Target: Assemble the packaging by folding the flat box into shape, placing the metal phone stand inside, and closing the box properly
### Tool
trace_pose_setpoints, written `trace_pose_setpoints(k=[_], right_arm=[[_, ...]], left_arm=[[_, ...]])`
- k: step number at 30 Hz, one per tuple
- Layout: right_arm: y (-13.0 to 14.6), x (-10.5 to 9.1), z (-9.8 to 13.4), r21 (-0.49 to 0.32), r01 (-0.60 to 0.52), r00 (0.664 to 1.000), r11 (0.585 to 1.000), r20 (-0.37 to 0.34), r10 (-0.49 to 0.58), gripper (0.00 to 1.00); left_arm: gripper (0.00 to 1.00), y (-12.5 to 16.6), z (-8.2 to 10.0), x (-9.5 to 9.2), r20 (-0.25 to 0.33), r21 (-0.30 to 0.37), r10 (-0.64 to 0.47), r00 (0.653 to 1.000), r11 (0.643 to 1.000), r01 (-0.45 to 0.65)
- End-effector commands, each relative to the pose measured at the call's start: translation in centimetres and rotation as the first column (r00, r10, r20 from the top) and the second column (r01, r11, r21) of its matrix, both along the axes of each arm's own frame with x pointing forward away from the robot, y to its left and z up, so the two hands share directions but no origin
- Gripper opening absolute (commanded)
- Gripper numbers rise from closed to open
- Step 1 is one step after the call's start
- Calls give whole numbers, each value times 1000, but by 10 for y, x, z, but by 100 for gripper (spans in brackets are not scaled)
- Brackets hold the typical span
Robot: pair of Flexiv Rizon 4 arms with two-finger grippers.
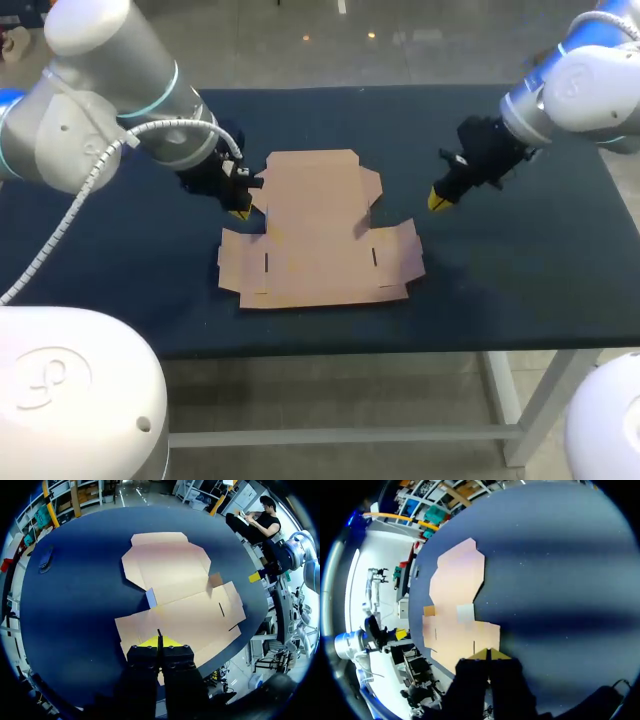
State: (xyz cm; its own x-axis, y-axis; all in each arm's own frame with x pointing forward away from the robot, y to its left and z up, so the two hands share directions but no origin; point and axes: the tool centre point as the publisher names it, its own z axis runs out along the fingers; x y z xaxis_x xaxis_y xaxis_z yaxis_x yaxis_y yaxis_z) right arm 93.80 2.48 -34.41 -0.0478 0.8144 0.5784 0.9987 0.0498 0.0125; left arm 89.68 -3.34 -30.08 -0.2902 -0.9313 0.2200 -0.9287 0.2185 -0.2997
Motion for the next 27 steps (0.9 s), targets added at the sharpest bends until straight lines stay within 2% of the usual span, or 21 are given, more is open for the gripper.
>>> trace_pose_setpoints(k=[1,15,20,27], right_arm=[[-10,-28,1,13,8,1000,1000,10,-8,0],[-27,-97,-18,6,26,999,1000,-33,-26,0],[-26,-121,-20,-6,36,999,999,-29,-37,0],[-23,-142,-24,-10,80,997,997,6,-80,0]], left_arm=[[0,6,7,-33,34,-13,9,999,1000,-8],[0,12,-10,-100,11,-63,20,1000,998,-19],[0,19,-22,-118,-8,-83,26,1000,996,-27],[0,29,-30,-131,-31,-116,52,998,992,-55]])
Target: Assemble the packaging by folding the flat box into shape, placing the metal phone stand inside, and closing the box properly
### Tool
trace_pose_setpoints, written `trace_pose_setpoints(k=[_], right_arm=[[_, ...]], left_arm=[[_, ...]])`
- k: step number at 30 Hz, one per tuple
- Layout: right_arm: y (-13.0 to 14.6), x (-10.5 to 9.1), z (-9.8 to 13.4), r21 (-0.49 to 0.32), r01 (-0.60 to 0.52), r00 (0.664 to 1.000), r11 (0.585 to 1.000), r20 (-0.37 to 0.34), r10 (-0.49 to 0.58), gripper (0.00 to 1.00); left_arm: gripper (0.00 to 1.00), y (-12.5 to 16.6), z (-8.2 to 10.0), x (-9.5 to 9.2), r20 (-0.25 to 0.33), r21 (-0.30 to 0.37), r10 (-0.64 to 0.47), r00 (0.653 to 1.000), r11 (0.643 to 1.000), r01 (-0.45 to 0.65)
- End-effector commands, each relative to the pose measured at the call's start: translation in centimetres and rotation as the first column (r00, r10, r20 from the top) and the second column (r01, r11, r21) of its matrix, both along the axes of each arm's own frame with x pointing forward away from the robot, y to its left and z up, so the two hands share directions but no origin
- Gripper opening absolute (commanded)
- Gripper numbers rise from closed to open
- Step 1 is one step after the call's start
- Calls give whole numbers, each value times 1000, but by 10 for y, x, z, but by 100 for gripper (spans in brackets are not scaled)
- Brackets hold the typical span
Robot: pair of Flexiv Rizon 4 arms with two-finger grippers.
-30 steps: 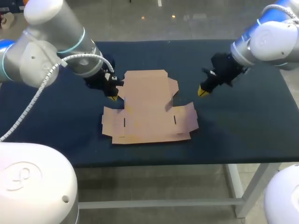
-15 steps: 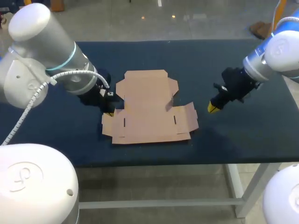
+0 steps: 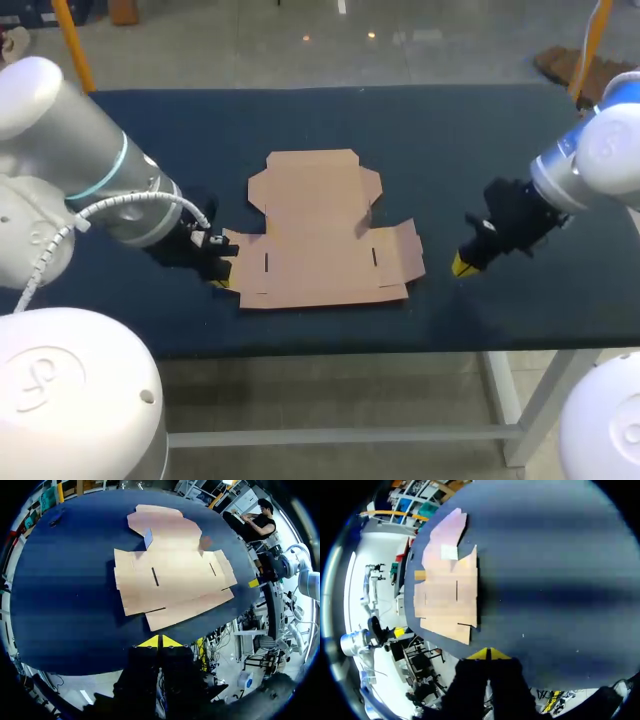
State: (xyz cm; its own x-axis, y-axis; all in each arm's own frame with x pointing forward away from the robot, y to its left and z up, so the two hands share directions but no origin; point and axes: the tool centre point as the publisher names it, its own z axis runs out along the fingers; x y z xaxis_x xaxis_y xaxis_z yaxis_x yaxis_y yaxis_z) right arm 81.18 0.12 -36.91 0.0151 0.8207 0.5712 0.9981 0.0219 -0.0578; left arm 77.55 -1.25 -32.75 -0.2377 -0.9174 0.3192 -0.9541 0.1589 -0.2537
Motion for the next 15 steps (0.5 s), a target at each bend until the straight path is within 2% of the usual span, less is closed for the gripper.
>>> trace_pose_setpoints(k=[1,8,12,15], right_arm=[[1,-18,0,-1,61,995,998,81,-61,0],[2,-29,-9,7,103,990,995,95,-104,0],[1,-32,-15,27,139,985,990,97,-141,0],[1,-32,-15,27,139,985,990,97,-141,0]], left_arm=[[0,9,-4,-11,31,-30,23,999,999,-22],[0,11,-14,-13,-8,-41,35,999,999,-35],[0,14,-22,-9,-53,-41,61,997,997,-63],[0,14,-22,-9,-53,-41,61,997,997,-63]])
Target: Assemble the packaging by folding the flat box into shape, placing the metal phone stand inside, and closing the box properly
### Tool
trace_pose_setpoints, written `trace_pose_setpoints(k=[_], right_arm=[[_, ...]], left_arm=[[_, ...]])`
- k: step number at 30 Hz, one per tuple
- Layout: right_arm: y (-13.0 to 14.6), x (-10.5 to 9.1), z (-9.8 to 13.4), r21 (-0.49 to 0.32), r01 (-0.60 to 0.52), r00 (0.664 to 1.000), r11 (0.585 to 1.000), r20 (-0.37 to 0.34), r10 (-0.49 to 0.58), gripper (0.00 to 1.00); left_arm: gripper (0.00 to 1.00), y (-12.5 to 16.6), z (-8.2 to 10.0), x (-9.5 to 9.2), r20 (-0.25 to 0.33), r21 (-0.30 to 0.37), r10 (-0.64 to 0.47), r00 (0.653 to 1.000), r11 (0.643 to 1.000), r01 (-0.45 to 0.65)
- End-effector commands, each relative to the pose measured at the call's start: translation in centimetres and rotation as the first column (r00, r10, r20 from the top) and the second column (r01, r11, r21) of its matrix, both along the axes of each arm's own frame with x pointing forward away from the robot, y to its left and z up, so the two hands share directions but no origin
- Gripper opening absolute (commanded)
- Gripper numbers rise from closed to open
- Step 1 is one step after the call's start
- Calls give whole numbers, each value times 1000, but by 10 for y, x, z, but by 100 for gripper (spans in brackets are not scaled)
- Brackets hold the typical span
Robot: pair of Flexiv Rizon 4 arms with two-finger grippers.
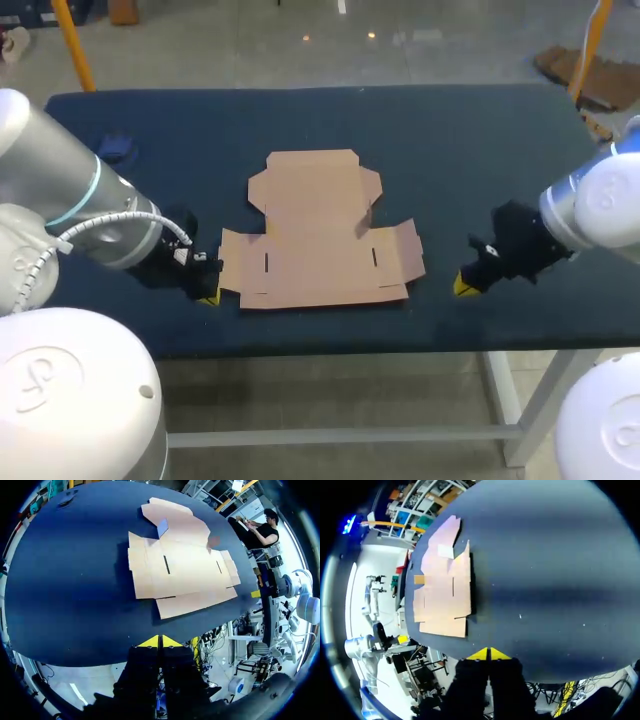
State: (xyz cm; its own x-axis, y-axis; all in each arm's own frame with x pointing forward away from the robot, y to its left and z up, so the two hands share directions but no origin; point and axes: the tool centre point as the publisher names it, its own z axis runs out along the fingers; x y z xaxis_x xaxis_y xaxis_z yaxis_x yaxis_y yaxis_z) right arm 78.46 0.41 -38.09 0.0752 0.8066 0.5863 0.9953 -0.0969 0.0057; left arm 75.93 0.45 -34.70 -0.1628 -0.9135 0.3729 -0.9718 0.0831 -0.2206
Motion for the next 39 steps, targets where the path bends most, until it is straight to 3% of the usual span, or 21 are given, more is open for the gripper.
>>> trace_pose_setpoints(k=[1,12,26,39], right_arm=[[-2,-4,-3,5,21,999,1000,35,-22,0],[-2,-4,-3,5,21,999,1000,35,-22,0],[26,7,-24,41,16,999,999,41,-18,0],[46,25,-37,59,12,999,998,36,-14,0]], left_arm=[[0,-3,-2,7,-11,7,-4,1000,1000,4],[0,-4,-4,11,-13,-11,0,1000,1000,0],[0,5,-29,27,-100,-127,-1,995,992,-12],[0,-3,-54,34,-190,-176,4,982,984,-38]])
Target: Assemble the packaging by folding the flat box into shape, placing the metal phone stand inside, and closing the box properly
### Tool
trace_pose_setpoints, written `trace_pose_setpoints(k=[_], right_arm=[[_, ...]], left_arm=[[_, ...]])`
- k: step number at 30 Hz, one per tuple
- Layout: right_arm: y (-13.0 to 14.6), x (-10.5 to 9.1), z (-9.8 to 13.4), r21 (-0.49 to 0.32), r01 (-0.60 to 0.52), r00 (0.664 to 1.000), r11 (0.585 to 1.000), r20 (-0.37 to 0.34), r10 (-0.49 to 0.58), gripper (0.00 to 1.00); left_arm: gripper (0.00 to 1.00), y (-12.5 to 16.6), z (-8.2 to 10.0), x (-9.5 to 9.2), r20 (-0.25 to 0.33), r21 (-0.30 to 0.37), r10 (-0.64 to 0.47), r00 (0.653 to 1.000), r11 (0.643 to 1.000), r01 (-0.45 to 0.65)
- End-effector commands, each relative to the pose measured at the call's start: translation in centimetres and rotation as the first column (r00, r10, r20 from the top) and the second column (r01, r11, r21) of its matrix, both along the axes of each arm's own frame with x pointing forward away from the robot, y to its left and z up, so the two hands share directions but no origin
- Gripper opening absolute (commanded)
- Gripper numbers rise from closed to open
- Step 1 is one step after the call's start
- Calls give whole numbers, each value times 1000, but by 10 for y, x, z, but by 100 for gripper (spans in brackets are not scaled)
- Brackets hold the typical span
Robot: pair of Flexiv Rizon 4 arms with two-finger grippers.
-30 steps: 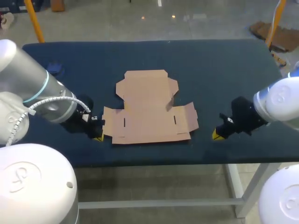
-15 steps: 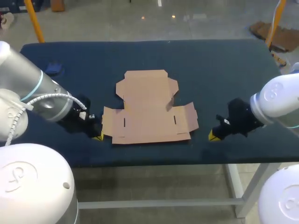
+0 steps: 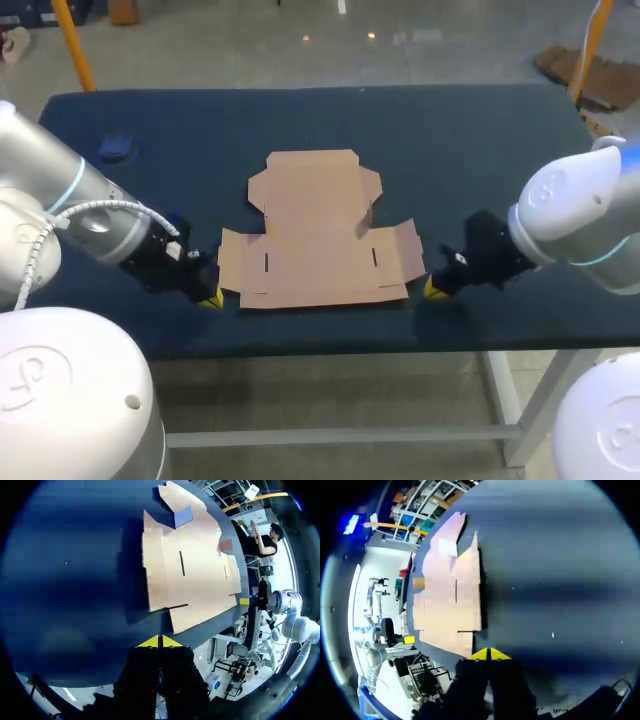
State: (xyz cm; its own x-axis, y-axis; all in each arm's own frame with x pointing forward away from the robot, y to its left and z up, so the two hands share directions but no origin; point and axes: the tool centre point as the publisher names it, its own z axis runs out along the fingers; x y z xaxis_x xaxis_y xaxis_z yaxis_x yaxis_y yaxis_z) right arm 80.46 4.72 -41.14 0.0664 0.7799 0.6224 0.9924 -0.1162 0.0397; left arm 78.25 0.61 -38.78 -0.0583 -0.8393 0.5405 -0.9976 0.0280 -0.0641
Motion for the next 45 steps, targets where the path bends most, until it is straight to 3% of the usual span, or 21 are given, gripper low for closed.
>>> trace_pose_setpoints(k=[1,11,29,45], right_arm=[[4,5,-7,17,-6,1000,1000,-2,6,0],[12,8,-12,21,-9,1000,1000,-9,9,0],[20,7,-17,30,14,1000,999,-10,-14,0],[24,7,-22,123,64,998,990,-25,-62,0]], left_arm=[[0,-6,-15,11,-31,-17,-13,999,1000,12],[0,-12,-28,15,-73,-58,-16,997,998,12],[0,-22,-26,12,-72,-80,-13,997,997,7],[0,-26,-31,10,-69,-97,1,998,995,-8]])
